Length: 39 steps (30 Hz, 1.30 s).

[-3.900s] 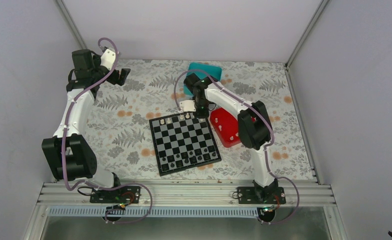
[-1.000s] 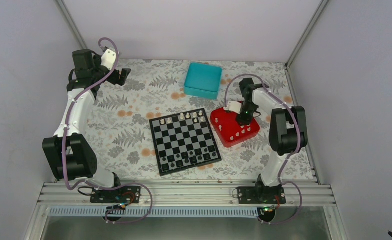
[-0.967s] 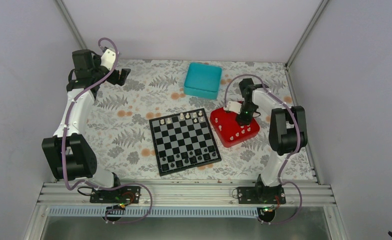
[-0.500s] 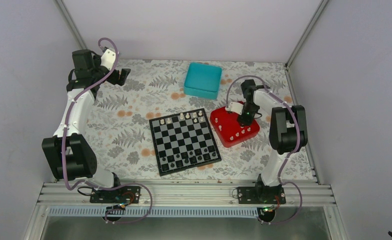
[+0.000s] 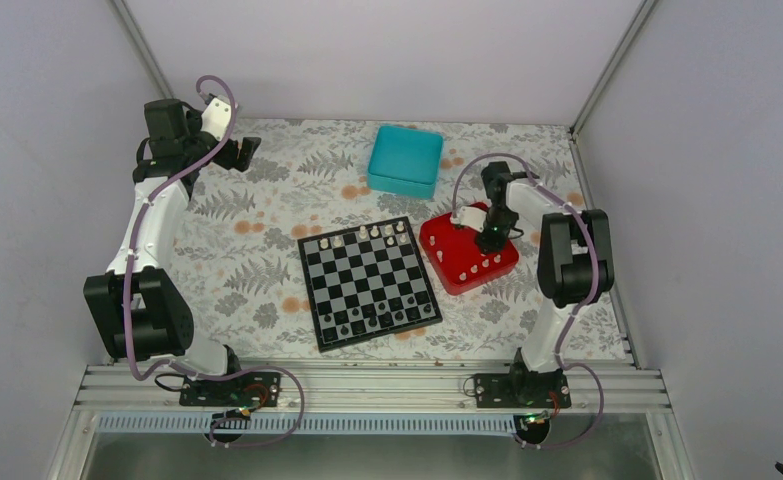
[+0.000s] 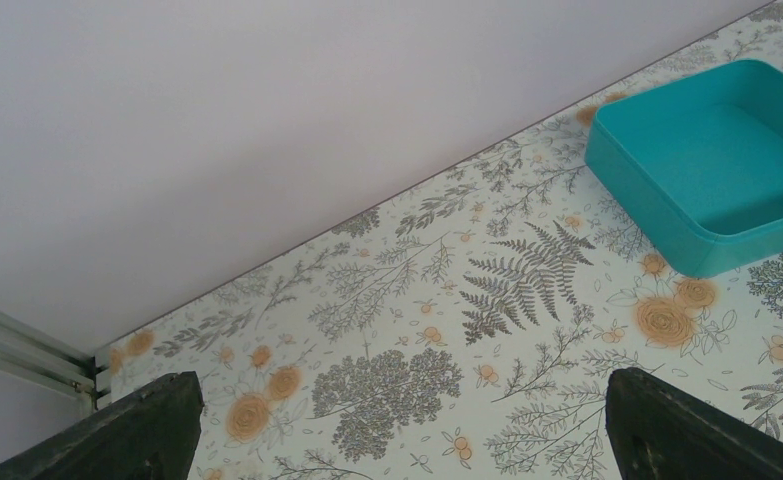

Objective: Set up the chess pieces on the board
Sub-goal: Pick up the chess piece from the storage box, then place the chess piece on the chessboard.

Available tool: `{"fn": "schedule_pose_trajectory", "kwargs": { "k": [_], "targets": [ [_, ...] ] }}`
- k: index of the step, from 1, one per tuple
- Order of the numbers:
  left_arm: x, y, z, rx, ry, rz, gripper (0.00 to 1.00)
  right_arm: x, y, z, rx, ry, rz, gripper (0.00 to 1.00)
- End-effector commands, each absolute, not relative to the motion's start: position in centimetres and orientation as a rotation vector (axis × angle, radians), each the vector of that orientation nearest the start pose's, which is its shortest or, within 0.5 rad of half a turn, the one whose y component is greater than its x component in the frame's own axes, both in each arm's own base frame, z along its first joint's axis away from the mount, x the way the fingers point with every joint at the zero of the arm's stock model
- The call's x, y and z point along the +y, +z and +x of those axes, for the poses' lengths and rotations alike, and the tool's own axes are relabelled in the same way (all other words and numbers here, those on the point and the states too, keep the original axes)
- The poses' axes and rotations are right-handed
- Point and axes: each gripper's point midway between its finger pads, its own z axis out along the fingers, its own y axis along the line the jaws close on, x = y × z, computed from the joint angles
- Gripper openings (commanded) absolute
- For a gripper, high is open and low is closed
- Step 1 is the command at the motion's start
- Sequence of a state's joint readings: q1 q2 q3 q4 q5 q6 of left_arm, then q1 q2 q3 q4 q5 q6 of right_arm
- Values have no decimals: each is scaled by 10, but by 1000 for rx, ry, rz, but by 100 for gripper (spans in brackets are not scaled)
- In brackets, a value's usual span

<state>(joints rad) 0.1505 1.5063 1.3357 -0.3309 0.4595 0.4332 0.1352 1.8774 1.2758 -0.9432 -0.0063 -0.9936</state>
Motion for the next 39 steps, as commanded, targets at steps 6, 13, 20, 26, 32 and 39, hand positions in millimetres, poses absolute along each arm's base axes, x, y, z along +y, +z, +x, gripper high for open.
{"fn": "schedule_pose_trajectory", "kwargs": {
  "k": [6,13,20,26,32,39],
  "targets": [
    [-6,292,461,1922,-108,557,100,45,26,337,2666,17,-1660,16],
    [-5,292,462,1920,-105,557,100,54,64,348,2614,-26,-1663,6],
    [-6,294,461,1917,-108,557,100,108,137,365,2411,-147,-1765,6],
    [-7,295,461,1916,-112,559,100,199,174,369,2123,-195,-1941,7],
    [-8,296,460,1912,-118,562,100,264,156,363,1961,-191,-2119,8],
    [-9,298,459,1906,-122,564,100,302,109,349,1901,-124,-2268,9]
  ]
}}
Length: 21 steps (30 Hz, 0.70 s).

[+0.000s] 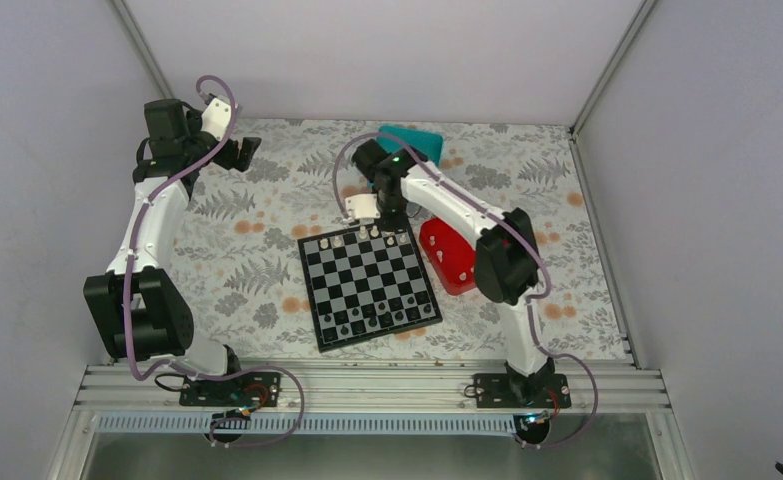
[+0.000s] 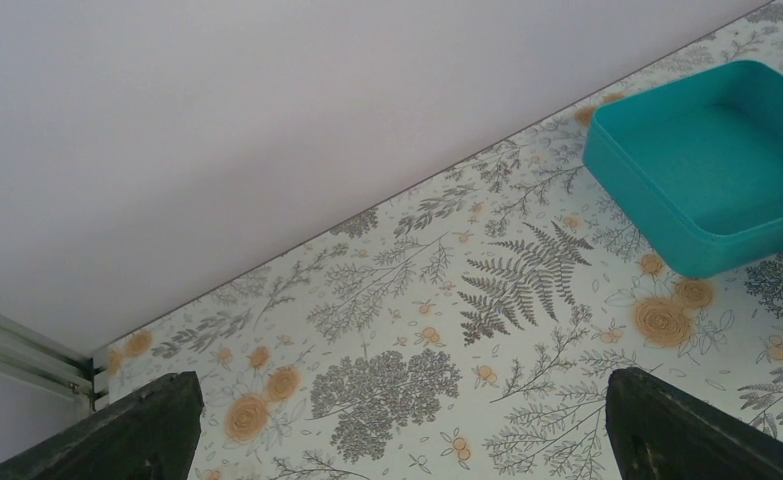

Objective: Set up the chess pieces on the board
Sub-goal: Place the chess piece on the chessboard.

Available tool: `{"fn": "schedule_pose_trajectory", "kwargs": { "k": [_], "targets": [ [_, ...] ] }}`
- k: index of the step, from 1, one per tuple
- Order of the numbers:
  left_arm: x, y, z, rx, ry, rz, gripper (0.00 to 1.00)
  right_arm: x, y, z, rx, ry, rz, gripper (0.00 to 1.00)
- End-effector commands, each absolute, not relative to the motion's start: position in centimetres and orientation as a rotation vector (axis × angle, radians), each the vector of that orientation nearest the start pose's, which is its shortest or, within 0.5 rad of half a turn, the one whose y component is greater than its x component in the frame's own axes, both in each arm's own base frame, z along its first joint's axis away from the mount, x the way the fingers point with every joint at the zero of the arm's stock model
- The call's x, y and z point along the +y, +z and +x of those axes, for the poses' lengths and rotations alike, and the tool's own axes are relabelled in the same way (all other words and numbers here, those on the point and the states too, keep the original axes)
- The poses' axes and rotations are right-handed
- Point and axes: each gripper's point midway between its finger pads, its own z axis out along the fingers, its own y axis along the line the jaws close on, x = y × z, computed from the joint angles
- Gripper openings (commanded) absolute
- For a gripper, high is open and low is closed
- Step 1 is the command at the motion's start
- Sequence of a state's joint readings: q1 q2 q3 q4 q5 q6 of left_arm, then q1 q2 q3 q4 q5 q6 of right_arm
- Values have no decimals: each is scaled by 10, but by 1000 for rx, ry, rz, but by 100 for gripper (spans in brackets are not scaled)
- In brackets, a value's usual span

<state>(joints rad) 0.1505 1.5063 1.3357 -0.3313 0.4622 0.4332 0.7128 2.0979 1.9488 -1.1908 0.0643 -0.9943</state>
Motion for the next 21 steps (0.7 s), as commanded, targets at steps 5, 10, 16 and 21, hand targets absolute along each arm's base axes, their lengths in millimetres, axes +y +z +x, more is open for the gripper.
{"fn": "schedule_pose_trajectory", "kwargs": {
  "k": [5,10,16,21],
  "targets": [
    [-10,299,457,1903,-126,567,100,315,86,340,1895,-56,-2321,9],
    [-10,298,457,1905,-128,567,100,321,69,334,1887,-31,-2355,9],
    [-10,299,457,1903,-124,566,100,324,58,333,1887,-16,-2376,10],
    [-10,299,456,1903,-123,568,100,324,50,333,1896,-19,-2388,10]
  ]
}}
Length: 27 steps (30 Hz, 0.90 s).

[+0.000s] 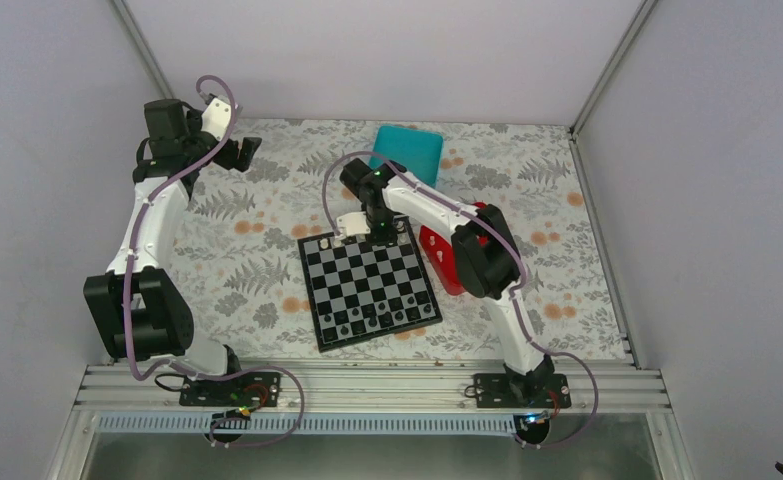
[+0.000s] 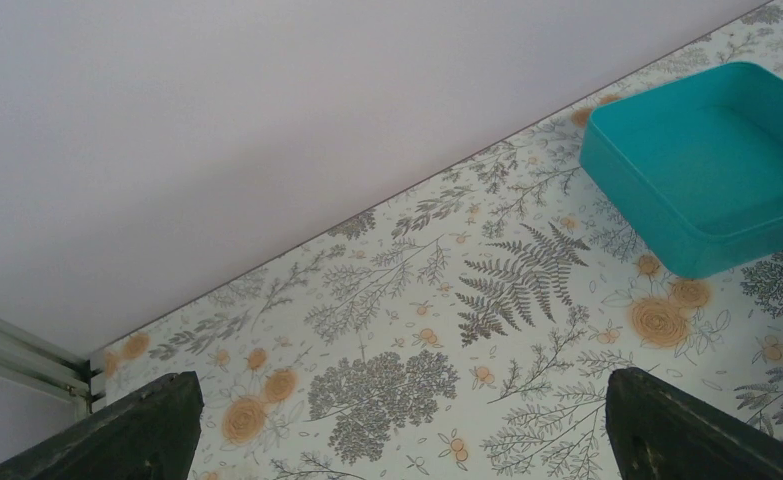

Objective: Set up the chess pieces on the board
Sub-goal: Place the chess piece on the chessboard.

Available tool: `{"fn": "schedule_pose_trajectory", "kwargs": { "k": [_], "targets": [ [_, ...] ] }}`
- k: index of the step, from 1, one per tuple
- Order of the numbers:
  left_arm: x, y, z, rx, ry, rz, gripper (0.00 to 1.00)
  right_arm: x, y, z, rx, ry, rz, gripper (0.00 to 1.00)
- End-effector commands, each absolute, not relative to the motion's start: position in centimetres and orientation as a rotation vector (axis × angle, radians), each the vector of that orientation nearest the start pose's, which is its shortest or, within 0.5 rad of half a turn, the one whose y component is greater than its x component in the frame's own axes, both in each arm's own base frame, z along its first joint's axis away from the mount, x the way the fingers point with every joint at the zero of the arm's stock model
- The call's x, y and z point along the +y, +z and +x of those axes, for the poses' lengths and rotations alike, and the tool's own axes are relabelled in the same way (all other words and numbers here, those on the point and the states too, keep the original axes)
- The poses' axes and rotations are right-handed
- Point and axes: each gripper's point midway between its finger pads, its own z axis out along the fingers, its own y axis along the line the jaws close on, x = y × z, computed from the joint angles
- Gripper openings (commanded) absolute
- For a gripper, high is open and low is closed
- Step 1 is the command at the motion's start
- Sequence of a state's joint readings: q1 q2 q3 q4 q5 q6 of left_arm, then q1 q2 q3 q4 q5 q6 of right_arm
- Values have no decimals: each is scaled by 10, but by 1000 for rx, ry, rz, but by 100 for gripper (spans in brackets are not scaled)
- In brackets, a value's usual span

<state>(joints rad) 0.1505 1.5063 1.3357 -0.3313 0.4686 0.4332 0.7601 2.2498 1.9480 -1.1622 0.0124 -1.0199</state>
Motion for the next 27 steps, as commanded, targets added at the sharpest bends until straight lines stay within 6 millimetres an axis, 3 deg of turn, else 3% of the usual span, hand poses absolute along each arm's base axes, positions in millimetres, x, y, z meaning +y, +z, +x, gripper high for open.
{"fn": "schedule_pose_trajectory", "kwargs": {
  "k": [1,27],
  "targets": [
    [-10,300,456,1901,-122,567,100,324,49,333,1898,-20,-2390,10],
    [-10,298,457,1903,-128,568,100,314,29,340,1937,-62,-2402,10]
  ]
}}
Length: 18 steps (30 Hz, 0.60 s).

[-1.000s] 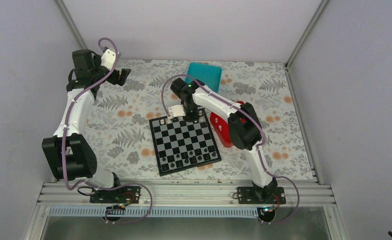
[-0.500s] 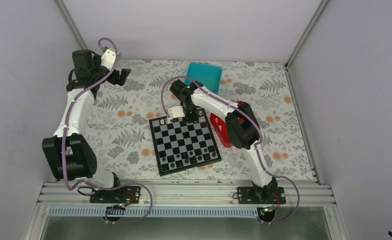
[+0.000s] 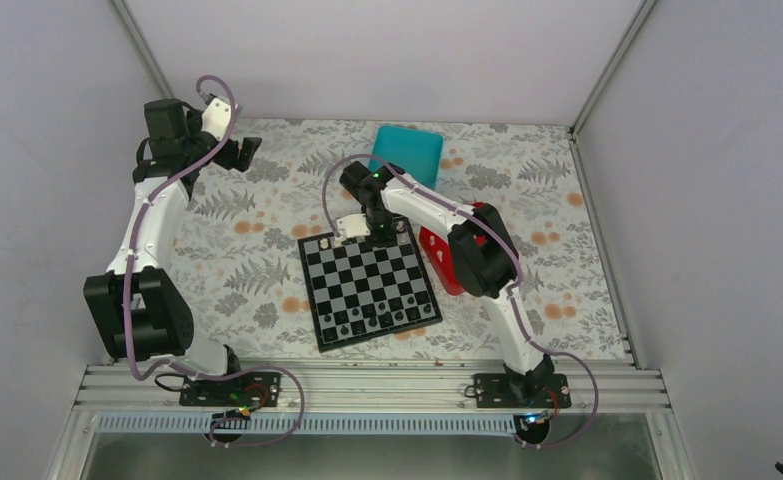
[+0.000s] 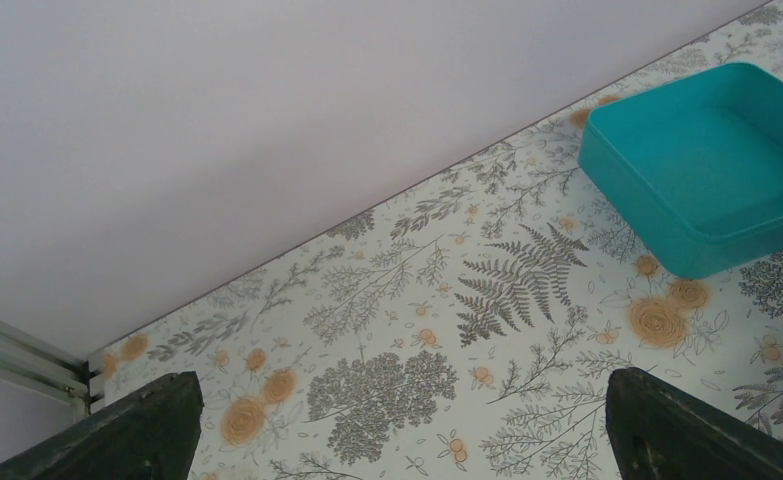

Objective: Set up the chess pieces on the board
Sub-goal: Place the chess piece on the chessboard.

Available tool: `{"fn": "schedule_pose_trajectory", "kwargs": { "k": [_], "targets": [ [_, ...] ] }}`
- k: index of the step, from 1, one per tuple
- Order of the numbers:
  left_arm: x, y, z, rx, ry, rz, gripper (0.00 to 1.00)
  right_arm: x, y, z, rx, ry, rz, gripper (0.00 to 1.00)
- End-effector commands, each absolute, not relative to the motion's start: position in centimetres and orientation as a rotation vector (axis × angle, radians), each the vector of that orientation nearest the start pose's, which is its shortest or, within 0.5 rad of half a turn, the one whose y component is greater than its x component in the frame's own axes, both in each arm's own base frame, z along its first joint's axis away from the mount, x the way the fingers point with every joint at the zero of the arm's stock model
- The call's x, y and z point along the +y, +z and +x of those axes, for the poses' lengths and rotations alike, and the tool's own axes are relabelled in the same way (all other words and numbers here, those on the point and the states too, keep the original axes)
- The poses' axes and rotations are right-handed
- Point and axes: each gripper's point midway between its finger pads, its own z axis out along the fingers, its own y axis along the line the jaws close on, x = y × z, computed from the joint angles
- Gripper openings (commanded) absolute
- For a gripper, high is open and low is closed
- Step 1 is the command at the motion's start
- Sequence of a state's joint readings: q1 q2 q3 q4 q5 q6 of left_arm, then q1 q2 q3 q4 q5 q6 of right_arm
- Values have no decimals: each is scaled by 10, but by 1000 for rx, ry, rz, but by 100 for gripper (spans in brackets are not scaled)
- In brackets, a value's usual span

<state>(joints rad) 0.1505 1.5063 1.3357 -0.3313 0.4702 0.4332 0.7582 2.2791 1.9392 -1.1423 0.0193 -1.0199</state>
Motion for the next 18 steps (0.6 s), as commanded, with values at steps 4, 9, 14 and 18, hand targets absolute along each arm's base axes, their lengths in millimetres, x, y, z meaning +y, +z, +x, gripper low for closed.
{"fn": "schedule_pose_trajectory", "kwargs": {
  "k": [4,9,14,18],
  "targets": [
    [-10,297,457,1905,-125,569,100,313,27,343,1942,-80,-2402,13],
    [-10,297,457,1906,-126,568,100,317,36,345,1927,-73,-2379,20],
    [-10,297,457,1907,-125,569,100,316,52,346,1926,-85,-2354,22],
    [-9,298,457,1906,-118,568,100,315,87,340,1914,-44,-2308,24]
  ]
}}
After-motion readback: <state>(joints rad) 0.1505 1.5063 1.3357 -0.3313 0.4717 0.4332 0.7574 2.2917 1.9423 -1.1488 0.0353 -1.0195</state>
